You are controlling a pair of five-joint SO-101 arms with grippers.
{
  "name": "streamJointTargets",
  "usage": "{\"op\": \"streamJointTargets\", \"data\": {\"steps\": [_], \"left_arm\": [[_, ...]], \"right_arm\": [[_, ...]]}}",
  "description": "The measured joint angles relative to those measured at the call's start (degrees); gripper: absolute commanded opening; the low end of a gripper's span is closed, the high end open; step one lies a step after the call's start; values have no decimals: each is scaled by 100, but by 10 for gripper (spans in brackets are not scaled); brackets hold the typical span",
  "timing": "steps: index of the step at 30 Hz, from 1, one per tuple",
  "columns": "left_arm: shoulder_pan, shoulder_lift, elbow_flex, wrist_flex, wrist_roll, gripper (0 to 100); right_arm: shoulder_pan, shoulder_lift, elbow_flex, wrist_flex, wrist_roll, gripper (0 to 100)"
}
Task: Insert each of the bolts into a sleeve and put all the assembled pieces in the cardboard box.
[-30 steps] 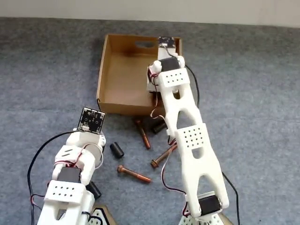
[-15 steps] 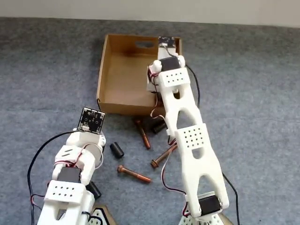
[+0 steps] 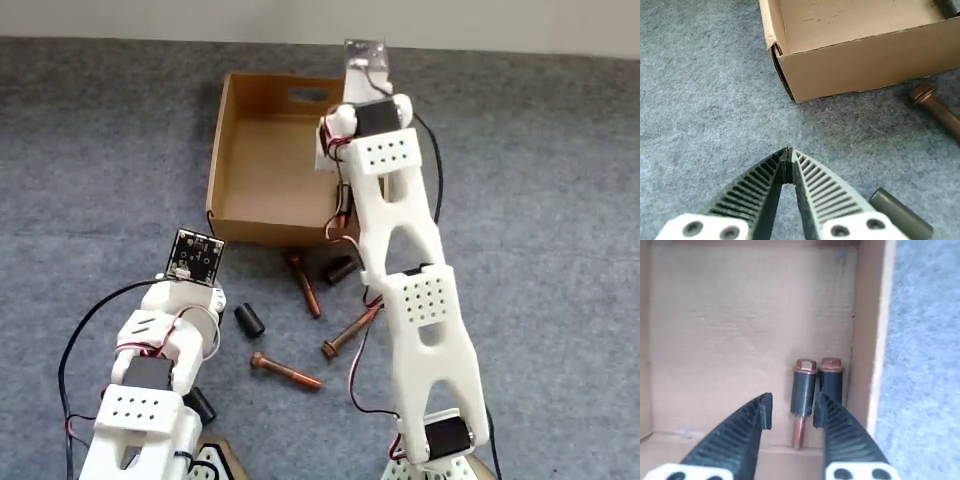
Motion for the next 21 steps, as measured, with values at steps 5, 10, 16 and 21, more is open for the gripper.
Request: {"op": "streamJointTargets", "data": {"steps": [5, 10, 16, 21], "left_arm": [[0, 0, 0, 0, 0, 21], [0, 0, 0, 0, 0, 21], [0, 0, 0, 0, 0, 21], [-211, 0, 0, 0, 0, 21]], "right_arm": [[0, -457, 0, 62, 299, 127], [0, -1257, 325, 70, 369, 127], [-352, -3138, 2435, 70, 369, 127], [-598, -4905, 4536, 70, 642, 127]]}}
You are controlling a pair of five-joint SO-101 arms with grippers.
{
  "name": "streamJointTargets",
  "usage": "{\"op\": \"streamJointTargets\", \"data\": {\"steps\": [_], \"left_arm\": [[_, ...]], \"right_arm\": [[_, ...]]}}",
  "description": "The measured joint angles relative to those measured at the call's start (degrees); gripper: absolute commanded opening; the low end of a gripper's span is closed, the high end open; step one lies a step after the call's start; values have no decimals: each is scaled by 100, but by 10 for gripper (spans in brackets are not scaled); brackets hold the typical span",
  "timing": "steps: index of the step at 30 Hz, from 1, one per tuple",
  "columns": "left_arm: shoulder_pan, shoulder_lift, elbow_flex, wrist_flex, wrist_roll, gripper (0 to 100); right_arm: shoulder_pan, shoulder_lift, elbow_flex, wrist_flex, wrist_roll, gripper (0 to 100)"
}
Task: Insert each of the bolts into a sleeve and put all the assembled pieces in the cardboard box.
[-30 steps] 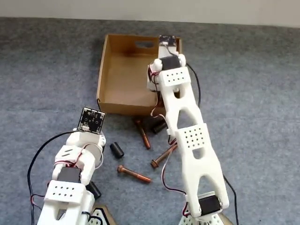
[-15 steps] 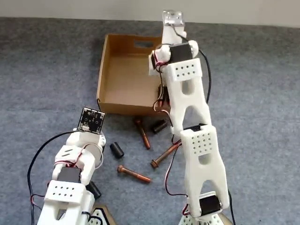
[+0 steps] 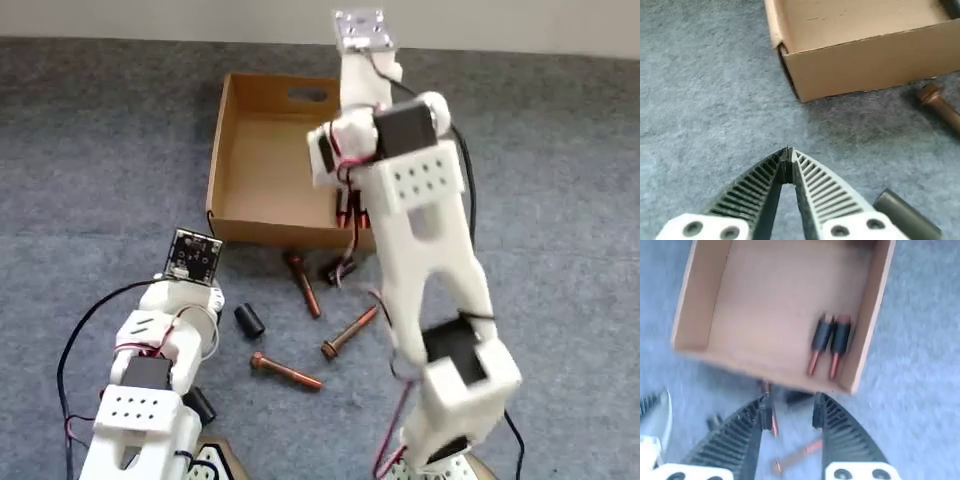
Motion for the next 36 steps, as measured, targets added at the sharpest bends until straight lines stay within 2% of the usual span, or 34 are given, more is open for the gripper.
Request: {"op": "streamJointTargets", "data": {"steps": [3, 6, 12, 15, 18, 26, 36], "left_arm": [[-475, 0, -53, 0, 0, 21], [-1240, 0, -396, 114, 0, 21], [-3385, 0, -1451, 826, 0, 21], [-4501, 0, -1916, 949, 0, 21], [-5275, 0, -2163, 967, 0, 21], [-6048, 0, -2338, 976, 18, 21], [-6048, 0, -2875, 976, 1204, 21]], "right_arm": [[-35, -905, 1125, -62, 105, 127], [-105, -1688, 2268, -387, 255, 127], [-774, -2778, 4545, -1266, 413, 127], [-1196, -3077, 5459, -1881, 413, 127], [-1556, -3270, 6207, -2418, 413, 127], [-2576, -3376, 7666, -3780, 422, 127], [-3640, -3376, 8290, -4914, 422, 127]]}}
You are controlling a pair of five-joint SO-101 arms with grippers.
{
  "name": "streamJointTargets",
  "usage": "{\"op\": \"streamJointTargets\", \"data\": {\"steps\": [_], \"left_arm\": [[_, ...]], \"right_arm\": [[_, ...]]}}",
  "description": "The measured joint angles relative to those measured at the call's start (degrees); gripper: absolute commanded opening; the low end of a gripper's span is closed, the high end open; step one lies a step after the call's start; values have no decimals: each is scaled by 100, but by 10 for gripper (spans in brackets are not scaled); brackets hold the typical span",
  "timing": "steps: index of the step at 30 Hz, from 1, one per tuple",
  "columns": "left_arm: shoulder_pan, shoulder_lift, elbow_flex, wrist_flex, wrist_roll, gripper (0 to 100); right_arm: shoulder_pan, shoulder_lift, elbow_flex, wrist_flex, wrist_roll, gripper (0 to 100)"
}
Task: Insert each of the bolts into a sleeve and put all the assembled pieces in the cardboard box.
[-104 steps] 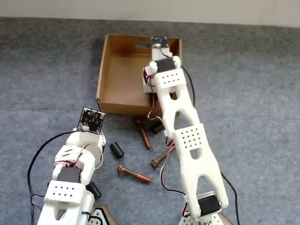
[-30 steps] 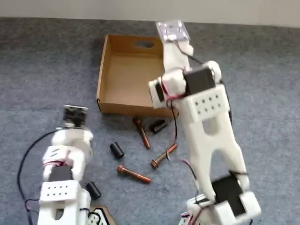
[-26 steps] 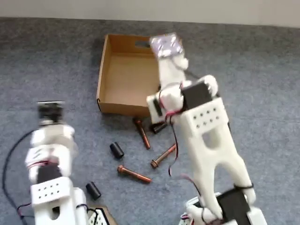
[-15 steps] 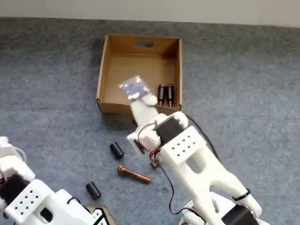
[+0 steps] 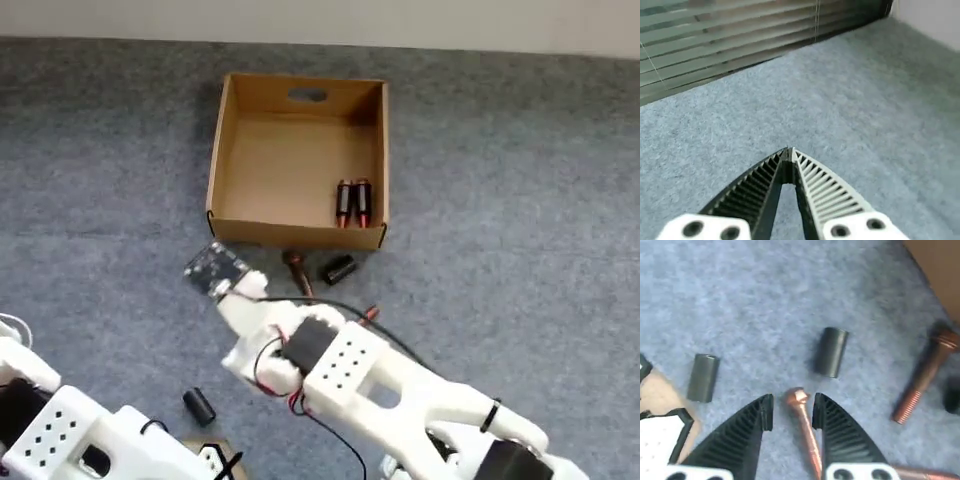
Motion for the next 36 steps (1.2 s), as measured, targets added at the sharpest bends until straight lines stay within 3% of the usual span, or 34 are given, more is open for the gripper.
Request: {"op": "streamJointTargets", "data": {"steps": [7, 15, 24, 36], "left_arm": [[9, 0, -378, 0, 791, 23], [9, 0, -396, 0, 879, 24], [9, 0, -396, 0, 879, 24], [88, 0, -396, 0, 879, 23]], "right_arm": [[-923, 0, 607, -941, 0, 129], [-1758, 0, 738, -1292, 0, 131], [-1890, 88, 888, -1697, 0, 131], [-1890, 1688, 765, -2541, -440, 128]]}}
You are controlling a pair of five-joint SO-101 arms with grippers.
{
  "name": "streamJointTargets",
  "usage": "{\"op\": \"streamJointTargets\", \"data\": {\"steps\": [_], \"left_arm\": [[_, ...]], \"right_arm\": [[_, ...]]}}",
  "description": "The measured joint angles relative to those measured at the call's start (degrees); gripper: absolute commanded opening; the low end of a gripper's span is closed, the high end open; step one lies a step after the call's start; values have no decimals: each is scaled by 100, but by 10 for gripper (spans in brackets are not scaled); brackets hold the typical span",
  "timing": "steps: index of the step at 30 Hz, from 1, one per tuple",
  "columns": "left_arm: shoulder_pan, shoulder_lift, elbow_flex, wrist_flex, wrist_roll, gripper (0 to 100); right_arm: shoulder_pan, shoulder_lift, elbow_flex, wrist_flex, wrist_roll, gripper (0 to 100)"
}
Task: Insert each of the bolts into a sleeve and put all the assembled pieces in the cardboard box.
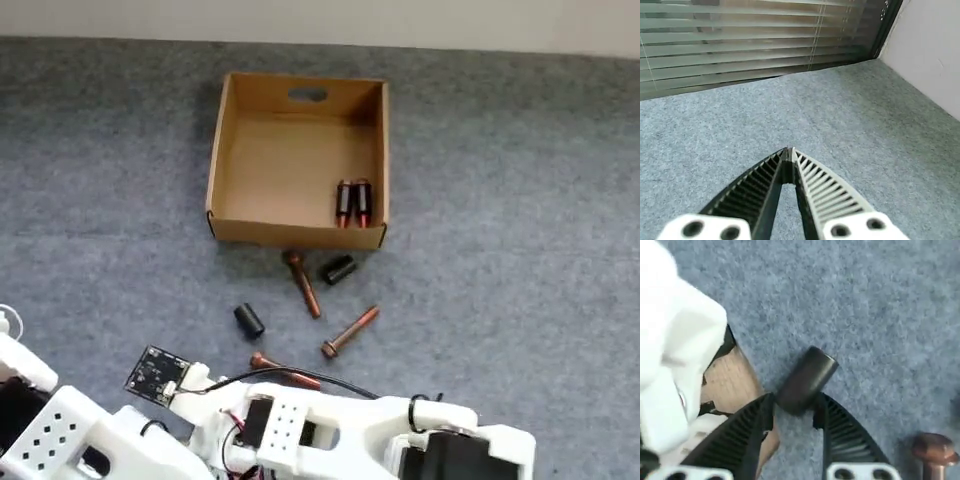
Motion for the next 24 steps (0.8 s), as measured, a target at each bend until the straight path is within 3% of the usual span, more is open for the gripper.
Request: {"op": "streamJointTargets", "data": {"steps": [14, 24], "left_arm": [[26, 0, 0, 0, 0, 24], [53, 0, 0, 0, 0, 24]], "right_arm": [[527, 62, -70, 0, -35, 127], [712, -1029, -44, 9, -35, 127]]}}
